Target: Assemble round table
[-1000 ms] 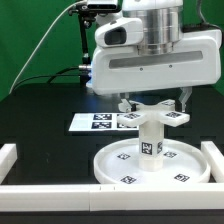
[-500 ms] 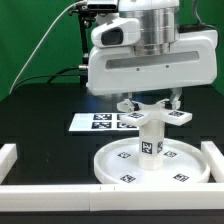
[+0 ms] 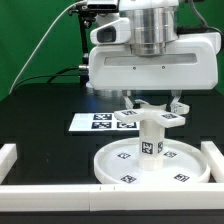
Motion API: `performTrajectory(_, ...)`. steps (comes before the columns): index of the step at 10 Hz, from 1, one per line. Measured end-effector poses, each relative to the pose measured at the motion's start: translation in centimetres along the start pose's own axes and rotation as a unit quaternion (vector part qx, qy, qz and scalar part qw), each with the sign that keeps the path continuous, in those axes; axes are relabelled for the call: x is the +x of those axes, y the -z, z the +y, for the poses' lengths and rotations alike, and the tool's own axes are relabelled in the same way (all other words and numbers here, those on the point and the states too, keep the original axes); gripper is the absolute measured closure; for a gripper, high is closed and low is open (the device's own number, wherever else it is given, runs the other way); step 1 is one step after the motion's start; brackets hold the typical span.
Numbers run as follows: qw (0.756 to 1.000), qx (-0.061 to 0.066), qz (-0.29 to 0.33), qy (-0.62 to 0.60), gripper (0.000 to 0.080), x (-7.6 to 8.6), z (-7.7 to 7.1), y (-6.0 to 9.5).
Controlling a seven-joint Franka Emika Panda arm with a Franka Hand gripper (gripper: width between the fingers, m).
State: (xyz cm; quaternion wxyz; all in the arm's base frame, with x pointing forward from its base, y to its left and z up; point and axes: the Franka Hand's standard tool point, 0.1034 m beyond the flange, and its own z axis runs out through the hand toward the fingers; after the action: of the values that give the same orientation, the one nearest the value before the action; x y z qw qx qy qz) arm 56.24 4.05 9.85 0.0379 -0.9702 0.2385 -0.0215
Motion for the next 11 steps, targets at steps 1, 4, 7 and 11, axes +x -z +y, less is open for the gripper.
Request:
performTrajectory(1, 0.994, 0.015, 0.021, -0.103, 0.0357, -0.05, 0.03, 0.06)
performTrajectory(4, 0.975, 0.036, 0.023, -0.218, 0.0357, -0.06, 0.15, 0.1)
performTrajectory(7, 0.938, 0.052, 0.009, -0.342, 0.0356, 0.05, 0.41, 0.1)
performTrajectory(11, 0.864, 0.063, -0.009, -0.499, 0.0356, 0.04, 0.38, 0.07)
